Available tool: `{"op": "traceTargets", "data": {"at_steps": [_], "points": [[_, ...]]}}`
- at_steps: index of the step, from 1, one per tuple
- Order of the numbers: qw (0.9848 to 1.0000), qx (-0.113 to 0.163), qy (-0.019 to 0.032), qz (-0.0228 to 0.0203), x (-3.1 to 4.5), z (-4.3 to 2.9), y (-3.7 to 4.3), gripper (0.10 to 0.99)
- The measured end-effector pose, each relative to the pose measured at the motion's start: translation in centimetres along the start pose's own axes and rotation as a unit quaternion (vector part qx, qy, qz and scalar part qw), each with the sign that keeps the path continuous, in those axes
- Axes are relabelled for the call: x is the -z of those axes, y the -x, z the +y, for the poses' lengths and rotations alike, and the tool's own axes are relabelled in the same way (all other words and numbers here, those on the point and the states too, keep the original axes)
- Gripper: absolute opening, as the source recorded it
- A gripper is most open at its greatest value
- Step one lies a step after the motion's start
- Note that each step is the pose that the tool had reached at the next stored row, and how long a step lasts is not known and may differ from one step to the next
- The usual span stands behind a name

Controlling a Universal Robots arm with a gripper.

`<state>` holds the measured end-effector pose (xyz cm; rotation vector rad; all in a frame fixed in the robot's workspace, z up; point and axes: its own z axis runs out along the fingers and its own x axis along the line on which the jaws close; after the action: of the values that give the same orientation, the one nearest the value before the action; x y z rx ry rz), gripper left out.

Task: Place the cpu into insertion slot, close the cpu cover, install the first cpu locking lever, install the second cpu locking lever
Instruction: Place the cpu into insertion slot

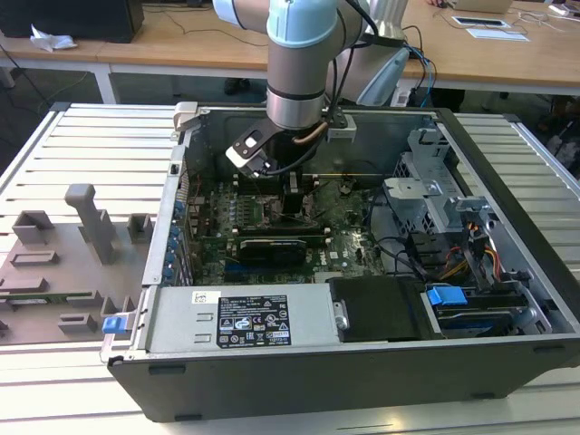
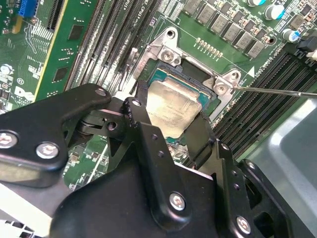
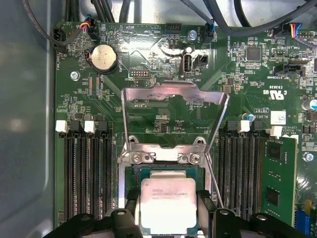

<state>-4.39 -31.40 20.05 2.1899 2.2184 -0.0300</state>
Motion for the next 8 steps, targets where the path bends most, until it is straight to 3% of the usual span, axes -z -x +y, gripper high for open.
{"op": "traceTargets", "data": {"at_steps": [1, 8], "points": [[1.0000, 0.000, 0.0000, 0.0000, 0.00, 0.00, 0.00, 0.616], [1.0000, 0.000, 0.0000, -0.0001, 0.04, -0.10, 0.23, 0.616]]}}
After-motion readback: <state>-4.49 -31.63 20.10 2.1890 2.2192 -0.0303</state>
